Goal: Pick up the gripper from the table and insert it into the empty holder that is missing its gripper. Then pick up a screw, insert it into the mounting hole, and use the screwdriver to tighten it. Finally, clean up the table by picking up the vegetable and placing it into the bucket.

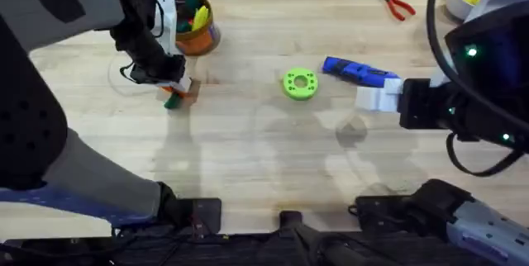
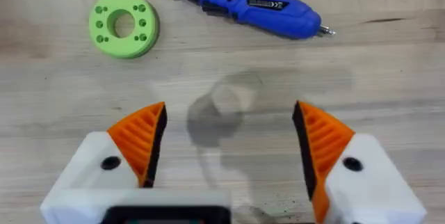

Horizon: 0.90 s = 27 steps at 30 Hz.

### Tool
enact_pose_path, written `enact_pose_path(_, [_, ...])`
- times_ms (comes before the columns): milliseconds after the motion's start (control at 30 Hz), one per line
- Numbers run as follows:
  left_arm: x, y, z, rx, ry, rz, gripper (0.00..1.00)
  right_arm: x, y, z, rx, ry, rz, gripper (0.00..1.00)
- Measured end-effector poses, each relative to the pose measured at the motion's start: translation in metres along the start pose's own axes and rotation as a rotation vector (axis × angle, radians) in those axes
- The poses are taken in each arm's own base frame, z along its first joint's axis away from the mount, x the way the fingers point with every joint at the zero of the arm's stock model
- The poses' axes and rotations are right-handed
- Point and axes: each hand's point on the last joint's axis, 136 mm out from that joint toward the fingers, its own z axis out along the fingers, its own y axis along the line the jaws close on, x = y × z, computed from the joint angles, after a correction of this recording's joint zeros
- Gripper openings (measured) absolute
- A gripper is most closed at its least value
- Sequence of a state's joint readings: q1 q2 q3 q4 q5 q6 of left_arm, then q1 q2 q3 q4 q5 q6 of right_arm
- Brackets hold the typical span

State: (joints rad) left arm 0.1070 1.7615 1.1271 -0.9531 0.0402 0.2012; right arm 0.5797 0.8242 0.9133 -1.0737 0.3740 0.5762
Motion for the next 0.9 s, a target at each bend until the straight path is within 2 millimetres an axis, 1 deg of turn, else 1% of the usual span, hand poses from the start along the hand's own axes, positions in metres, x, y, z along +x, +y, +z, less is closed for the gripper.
enact_pose_path(167, [-0.001, -0.003, -0.003, -0.002, -0.009, 0.010, 0.023, 0.000, 0.000, 0.000, 0.002, -0.002, 0.000, 0.992])
enact_pose_path(267, [-0.005, -0.006, -0.018, -0.012, -0.061, 0.023, 0.023, 0.000, 0.000, 0.000, 0.003, -0.002, 0.000, 0.991])
enact_pose_path(333, [-0.013, -0.007, -0.042, -0.026, -0.136, 0.023, 0.023, 0.000, 0.000, 0.000, 0.003, -0.002, 0.000, 0.991])
enact_pose_path(400, [-0.027, -0.005, -0.072, -0.044, -0.236, 0.019, 0.023, 0.000, 0.000, 0.000, 0.002, -0.002, 0.000, 0.991])
enact_pose_path(533, [-0.056, -0.003, -0.140, -0.077, -0.451, 0.003, 0.023, 0.000, 0.000, 0.000, 0.002, -0.002, 0.000, 0.990])
enact_pose_path(600, [-0.069, -0.002, -0.171, -0.087, -0.534, -0.009, 0.023, -0.001, 0.000, 0.000, 0.001, -0.004, 0.001, 0.991])
enact_pose_path(700, [-0.083, -0.001, -0.202, -0.095, -0.617, -0.021, 0.023, -0.001, 0.000, 0.000, 0.000, -0.005, 0.002, 0.992])
enact_pose_path(767, [-0.091, 0.000, -0.212, -0.097, -0.642, -0.026, 0.023, -0.001, 0.000, 0.000, -0.001, -0.007, 0.002, 0.991])
enact_pose_path(833, [-0.100, 0.001, -0.212, -0.094, -0.646, -0.029, 0.023, -0.003, 0.001, 0.000, -0.005, -0.013, 0.005, 0.991])
enact_pose_path(867, [-0.105, 0.002, -0.209, -0.089, -0.642, -0.028, 0.023, -0.004, 0.002, 0.000, -0.007, -0.017, 0.006, 0.991])
enact_pose_path(900, [-0.125, 0.004, -0.186, -0.071, -0.617, -0.028, 0.023, -0.005, 0.002, 0.000, -0.009, -0.019, 0.007, 0.992])
